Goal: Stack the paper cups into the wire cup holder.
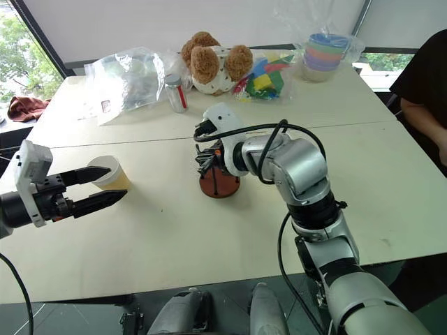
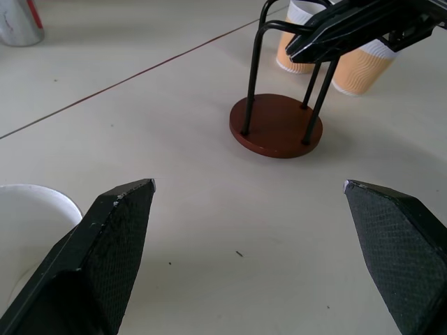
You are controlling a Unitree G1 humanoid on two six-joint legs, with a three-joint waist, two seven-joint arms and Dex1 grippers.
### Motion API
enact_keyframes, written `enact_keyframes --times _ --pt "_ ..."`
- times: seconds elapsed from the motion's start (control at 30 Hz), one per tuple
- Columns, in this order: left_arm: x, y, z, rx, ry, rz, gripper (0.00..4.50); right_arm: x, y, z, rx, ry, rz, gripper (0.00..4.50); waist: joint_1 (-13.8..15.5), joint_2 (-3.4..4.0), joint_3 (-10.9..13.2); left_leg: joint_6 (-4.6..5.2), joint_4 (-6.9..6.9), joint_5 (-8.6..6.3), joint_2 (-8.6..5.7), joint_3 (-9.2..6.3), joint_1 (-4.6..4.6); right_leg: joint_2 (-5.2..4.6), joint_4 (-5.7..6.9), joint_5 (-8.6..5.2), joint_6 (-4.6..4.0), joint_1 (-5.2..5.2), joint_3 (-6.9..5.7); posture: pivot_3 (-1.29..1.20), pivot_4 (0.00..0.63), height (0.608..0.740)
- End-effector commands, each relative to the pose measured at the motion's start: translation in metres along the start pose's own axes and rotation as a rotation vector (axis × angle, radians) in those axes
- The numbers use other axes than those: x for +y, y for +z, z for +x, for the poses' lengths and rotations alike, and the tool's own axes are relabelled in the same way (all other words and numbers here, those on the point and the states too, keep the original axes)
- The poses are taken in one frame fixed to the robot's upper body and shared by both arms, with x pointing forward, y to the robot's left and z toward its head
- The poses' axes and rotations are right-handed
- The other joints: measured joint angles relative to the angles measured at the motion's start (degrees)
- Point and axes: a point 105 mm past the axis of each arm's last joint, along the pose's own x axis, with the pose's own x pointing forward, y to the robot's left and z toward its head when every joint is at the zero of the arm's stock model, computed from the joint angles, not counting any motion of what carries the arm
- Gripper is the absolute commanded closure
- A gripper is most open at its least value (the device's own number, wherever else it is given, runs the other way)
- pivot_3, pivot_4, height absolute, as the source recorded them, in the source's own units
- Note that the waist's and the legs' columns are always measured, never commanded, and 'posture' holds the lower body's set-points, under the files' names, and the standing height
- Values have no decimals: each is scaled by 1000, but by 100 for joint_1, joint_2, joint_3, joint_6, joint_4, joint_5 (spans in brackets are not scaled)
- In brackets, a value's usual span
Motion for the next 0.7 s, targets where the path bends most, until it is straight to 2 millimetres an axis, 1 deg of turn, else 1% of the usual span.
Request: enact_keyframes --times 0.03,0.07,0.1,0.13,0.17,0.2,0.23,0.27,0.3,0.47,0.53,0.6,0.67,0.7 --pt "-1 5 1 -20 -6 27 0 12 9 -5 -47 19 -38 3655 0 0 0 0 0 0 0 0 0 1 2 0 0 0 -1 0 150 740" --pt "-1 5 1 -20 -11 24 0 14 9 -5 -46 23 -40 3278 2 0 0 0 0 0 0 0 0 0 2 0 0 0 -1 0 150 740" --pt "-2 5 1 -20 -14 23 0 15 8 -5 -45 24 -41 2794 9 0 0 1 1 0 -1 1 0 0 2 0 0 1 -3 0 150 740" --pt "-2 5 1 -20 -19 20 0 15 8 -6 -44 25 -40 2148 12 0 0 1 2 0 -1 0 0 1 2 0 0 1 -6 0 150 740" --pt "-2 4 2 -19 -21 18 0 15 8 -6 -45 22 -39 1655 12 0 0 1 3 0 -1 0 0 1 3 0 0 2 -6 0 150 740" --pt "-1 4 2 -19 -22 17 0 14 9 -7 -48 19 -41 1322 10 -1 0 2 4 0 -1 0 0 1 3 0 0 3 -6 0 150 740" --pt "0 3 2 -19 -22 17 0 13 11 -9 -52 16 -43 828 9 -1 0 2 5 0 0 0 0 2 3 0 0 3 -6 0 150 740" --pt "0 3 2 -19 -23 17 0 12 13 -10 -58 16 -43 208 7 -1 0 2 5 0 -1 1 0 2 3 0 0 3 -6 0 150 740" --pt "1 4 3 -19 -24 18 0 11 17 -12 -67 17 -48 35 7 -1 0 2 5 0 -1 1 0 3 4 0 0 3 -6 0 150 740" --pt "2 6 4 -22 -41 23 0 9 41 -29 -154 64 -112 35 9 0 0 3 5 0 -1 1 0 9 12 0 0 0 -7 0 150 740" --pt "-3 11 4 -26 -74 27 0 -3 57 -46 -195 83 -149 35 12 -1 1 8 6 -4 -1 1 1 11 14 0 0 0 -7 0 150 740" --pt "-15 14 5 -9 -139 38 0 -18 67 -66 -208 106 -162 35 26 -2 1 17 7 -9 -2 1 1 11 12 0 0 3 -9 0 150 740" --pt "-34 14 9 40 -216 72 0 -39 70 -85 -208 105 -162 35 47 -8 2 25 10 -13 -3 1 1 10 6 0 0 7 -10 0 150 740" --pt "-45 15 11 61 -261 92 0 -54 67 -95 -190 84 -188 35 52 -8 2 30 9 -16 -2 0 1 11 -8 0 0 16 -11 0 150 740"
